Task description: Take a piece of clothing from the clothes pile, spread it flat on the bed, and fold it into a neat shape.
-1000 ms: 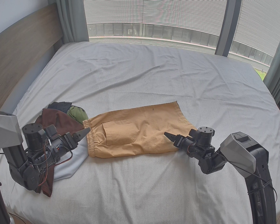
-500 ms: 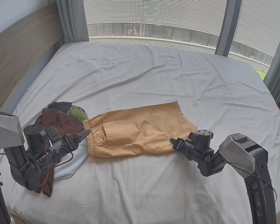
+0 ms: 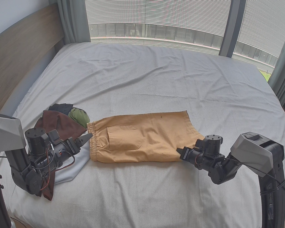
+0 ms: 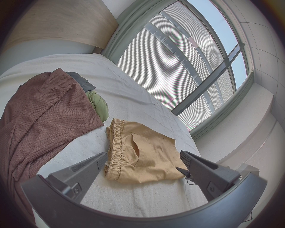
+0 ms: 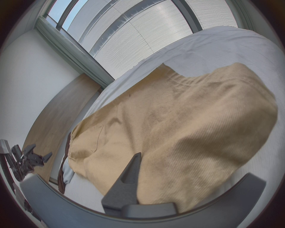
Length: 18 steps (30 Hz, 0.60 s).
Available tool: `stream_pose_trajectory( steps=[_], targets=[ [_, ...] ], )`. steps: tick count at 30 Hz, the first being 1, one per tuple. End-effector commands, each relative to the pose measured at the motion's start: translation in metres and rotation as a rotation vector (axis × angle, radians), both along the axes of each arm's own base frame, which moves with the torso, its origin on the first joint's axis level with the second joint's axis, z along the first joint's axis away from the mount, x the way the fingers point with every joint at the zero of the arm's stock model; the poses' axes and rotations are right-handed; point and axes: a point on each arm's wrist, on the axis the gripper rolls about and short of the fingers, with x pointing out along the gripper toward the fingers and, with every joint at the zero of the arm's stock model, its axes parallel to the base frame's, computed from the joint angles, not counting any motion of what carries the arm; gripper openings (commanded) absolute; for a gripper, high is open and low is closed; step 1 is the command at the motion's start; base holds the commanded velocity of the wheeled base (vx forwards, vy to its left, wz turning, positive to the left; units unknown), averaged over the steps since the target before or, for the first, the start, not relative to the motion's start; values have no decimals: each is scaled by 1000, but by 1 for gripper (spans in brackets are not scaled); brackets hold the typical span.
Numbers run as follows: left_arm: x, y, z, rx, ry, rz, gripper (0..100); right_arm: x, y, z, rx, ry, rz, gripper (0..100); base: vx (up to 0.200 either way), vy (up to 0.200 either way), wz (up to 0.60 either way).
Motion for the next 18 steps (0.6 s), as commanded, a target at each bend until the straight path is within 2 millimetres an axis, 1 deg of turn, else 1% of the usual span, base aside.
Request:
stream_pose_trajectory(
  steps=[1, 2, 5, 6, 7, 8, 17, 18],
  targets=[
    [1, 1, 0, -2, -3, 3, 100, -23, -9, 10, -51, 26, 13, 0, 0, 0, 0],
    [1, 1, 1, -2, -5, 5, 100, -23, -9, 9, -53, 28, 14, 0, 0, 0, 0],
    [1, 0, 2, -3, -8, 3, 100, -38, -14, 7, -90, 61, 24, 0, 0, 0, 0],
    [1, 0, 2, -3, -8, 3, 100, -38, -14, 7, -90, 61, 24, 0, 0, 0, 0],
    [2, 1, 2, -3, -9, 5, 100, -47, -17, 8, -103, 75, 27, 0, 0, 0, 0],
    [2, 1, 2, -3, -9, 5, 100, -50, -18, 9, -108, 81, 29, 0, 0, 0, 0],
    [2, 1, 2, -3, -11, 5, 100, -83, -42, 11, -163, 155, 6, 0, 0, 0, 0],
    [2, 1, 2, -3, -11, 5, 100, -90, -47, 11, -170, 173, -2, 0, 0, 0, 0]
  ],
)
